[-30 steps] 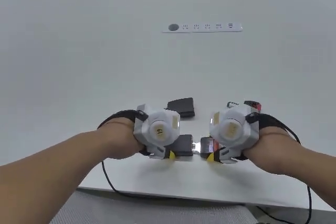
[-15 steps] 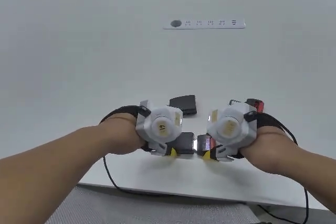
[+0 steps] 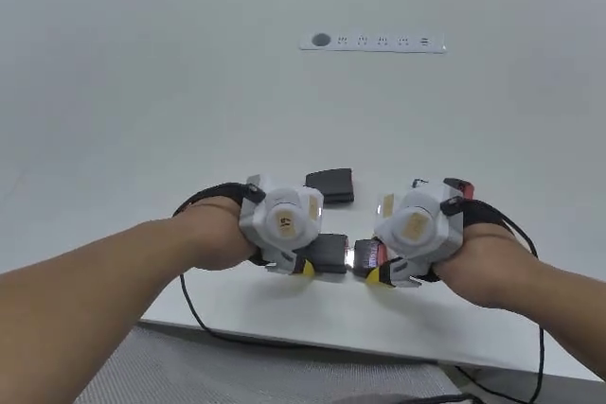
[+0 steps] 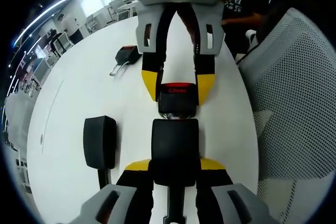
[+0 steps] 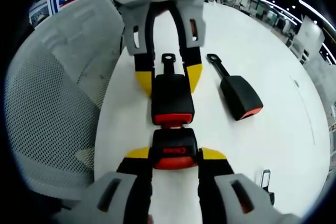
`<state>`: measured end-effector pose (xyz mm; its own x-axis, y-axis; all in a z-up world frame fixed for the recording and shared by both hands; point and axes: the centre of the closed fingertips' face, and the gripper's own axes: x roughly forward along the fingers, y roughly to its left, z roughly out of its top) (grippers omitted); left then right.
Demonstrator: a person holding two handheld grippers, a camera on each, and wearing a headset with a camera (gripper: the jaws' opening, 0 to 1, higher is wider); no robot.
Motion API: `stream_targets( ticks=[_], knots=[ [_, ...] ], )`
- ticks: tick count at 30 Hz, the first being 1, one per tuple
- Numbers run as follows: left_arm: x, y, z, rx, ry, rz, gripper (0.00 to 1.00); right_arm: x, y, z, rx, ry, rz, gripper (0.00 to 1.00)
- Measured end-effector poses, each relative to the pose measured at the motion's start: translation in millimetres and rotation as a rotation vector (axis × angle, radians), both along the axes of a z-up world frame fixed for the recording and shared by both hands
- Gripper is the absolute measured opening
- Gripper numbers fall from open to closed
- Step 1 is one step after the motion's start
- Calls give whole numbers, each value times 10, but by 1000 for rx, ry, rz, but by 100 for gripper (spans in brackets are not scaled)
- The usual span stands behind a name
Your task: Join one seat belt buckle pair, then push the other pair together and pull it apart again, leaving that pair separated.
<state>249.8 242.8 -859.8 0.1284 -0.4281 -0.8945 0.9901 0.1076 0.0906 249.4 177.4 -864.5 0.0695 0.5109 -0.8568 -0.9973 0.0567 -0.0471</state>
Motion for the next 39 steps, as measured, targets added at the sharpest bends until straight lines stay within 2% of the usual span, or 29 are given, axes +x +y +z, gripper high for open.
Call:
stream_targets(
  ticks=[5,13,28,30,36,38,39],
  knots=[
    [-4,2,-2,9,-5,-3,31,-1,9,3,5,4,-4,31],
    [-9,-3,-13,15,7,1,31,-8,24,16,14,-5,-10,32],
    [-8,-12,-17,32,0,-3,33,-6,18,18,50,2,-14,33],
    [-14,-21,-15,44,-10,-1,33,6,26,18,50,16,-22,34],
    [7,12,-11,59,-8,40,34,3,48,56,66,23,-32,35],
    [12,56,10,92,-30,25,34,-24,67,94,73,27,-35,35],
    [-5,49,36,85,-27,30,34,-35,76,113,76,21,-25,35]
  ],
)
